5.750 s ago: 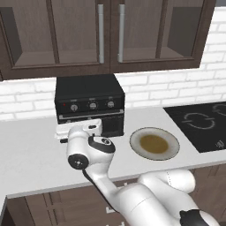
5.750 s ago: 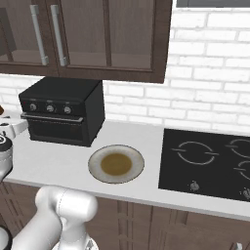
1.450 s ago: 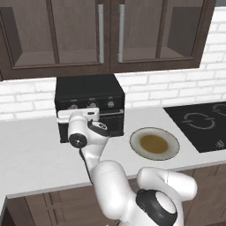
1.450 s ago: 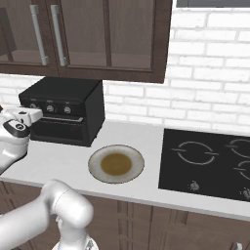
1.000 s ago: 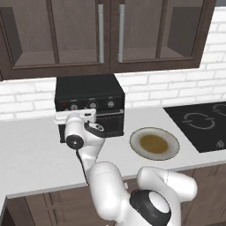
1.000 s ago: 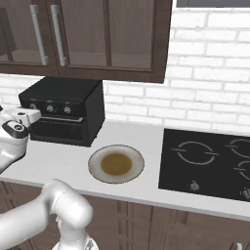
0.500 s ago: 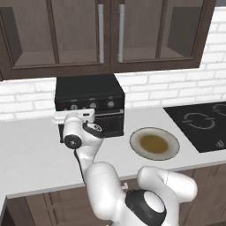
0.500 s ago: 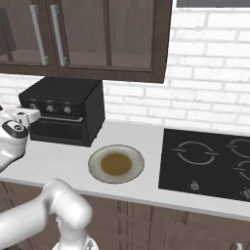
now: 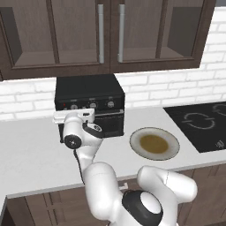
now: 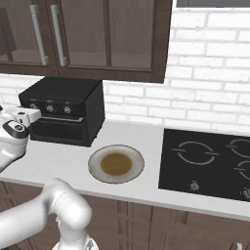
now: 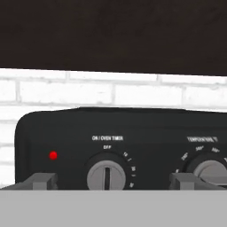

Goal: Pick up the kebab skewer and baguette bread, and place them inside the toaster oven. Close the toaster oven door and start by setting the timer.

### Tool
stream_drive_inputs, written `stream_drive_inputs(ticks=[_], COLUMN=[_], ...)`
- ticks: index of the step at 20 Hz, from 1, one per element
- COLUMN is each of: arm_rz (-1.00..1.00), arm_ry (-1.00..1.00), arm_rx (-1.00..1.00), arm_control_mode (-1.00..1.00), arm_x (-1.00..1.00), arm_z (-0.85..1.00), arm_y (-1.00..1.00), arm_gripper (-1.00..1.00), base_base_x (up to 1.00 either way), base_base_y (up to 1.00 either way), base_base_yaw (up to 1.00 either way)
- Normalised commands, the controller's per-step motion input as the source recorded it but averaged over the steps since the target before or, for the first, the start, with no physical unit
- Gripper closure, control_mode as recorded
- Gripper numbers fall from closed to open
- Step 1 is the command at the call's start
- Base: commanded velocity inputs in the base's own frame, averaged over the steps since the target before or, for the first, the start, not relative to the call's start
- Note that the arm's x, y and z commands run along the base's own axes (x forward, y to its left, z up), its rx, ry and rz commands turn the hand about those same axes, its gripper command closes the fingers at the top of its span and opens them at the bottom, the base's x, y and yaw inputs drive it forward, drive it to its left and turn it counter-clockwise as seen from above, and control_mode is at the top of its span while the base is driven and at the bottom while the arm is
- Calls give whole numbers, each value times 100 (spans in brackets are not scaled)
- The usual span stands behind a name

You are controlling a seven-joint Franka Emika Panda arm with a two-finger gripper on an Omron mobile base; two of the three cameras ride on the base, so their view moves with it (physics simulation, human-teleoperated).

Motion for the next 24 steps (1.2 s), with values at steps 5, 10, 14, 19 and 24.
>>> stream_drive_inputs(ticks=[5, 10, 14, 19, 24], arm_rz=[0, 0, 0, 0, 0], arm_ry=[0, 0, 0, 0, 0], arm_rx=[0, 0, 0, 0, 0], arm_control_mode=[-100, -100, -100, -100, -100], arm_x=[1, 4, 4, 4, 16], arm_z=[0, 0, 0, 0, -3], arm_y=[-1, -3, -2, -1, 0], arm_gripper=[-100, -100, -100, -100, -100], base_base_x=[0, 0, 0, 0, 0], base_base_y=[0, 0, 0, 0, 0], base_base_yaw=[0, 0, 0, 0, 0])
